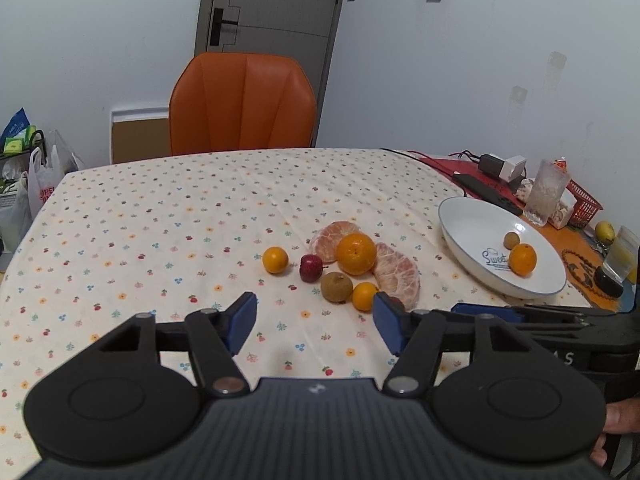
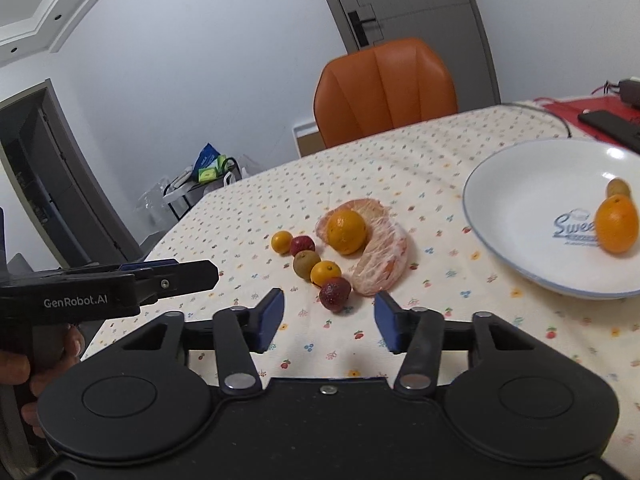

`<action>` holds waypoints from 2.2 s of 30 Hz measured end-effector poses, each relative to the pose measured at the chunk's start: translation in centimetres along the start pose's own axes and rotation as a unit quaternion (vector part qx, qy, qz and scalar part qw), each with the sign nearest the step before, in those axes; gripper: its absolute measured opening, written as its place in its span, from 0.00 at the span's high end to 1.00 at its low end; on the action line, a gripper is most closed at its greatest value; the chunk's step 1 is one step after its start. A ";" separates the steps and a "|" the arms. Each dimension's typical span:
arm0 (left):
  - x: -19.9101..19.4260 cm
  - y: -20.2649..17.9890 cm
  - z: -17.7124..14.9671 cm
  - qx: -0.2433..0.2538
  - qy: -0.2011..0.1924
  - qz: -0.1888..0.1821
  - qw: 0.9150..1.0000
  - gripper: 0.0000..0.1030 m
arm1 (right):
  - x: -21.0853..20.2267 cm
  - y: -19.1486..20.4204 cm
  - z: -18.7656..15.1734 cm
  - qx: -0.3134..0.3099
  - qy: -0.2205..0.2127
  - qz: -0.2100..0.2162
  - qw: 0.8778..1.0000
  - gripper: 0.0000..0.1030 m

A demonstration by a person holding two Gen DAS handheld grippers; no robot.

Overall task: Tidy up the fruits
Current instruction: 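Move both open grippers back toward the remaining fruit cluster, then grasp the small tangerine with the left gripper while the right gripper grasps the red plum, then carry the tangerine and plum over the white plate and release both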

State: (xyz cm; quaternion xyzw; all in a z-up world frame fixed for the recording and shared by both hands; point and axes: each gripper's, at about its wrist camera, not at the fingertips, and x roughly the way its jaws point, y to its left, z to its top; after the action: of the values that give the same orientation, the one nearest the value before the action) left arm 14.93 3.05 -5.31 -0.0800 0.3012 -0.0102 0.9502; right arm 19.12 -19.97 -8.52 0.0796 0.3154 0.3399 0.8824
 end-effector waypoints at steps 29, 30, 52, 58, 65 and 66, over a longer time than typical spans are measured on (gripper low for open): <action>5.0 -1.3 0.6 0.015 0.037 -0.032 0.999 0.62 | 3.0 -1.8 0.2 0.027 0.021 0.000 0.999 0.81; 5.2 -1.6 0.7 0.017 0.038 -0.035 0.998 0.64 | 2.7 -2.0 0.2 0.031 0.018 -0.002 0.999 0.81; 9.5 -4.3 0.5 0.044 0.063 -0.026 0.997 0.78 | 0.2 -5.6 -0.5 0.065 0.001 -0.028 0.997 0.81; 8.2 -4.3 0.6 0.044 0.053 -0.027 0.997 0.78 | -0.2 -5.5 -0.5 0.064 -0.005 -0.028 0.998 0.81; 6.3 -4.9 0.8 0.044 0.036 -0.039 0.998 0.78 | -1.4 -5.1 -0.4 0.061 -0.017 -0.031 0.998 0.81; 6.1 -5.0 0.8 0.045 0.034 -0.041 0.998 0.78 | -1.6 -5.0 -0.4 0.060 -0.019 -0.032 0.998 0.81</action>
State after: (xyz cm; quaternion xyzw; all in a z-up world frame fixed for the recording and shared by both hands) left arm 20.51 -2.18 -7.32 -0.0494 0.3286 -0.0651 0.9409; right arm 20.70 -24.84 -9.74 0.1289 0.3206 0.2905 0.8923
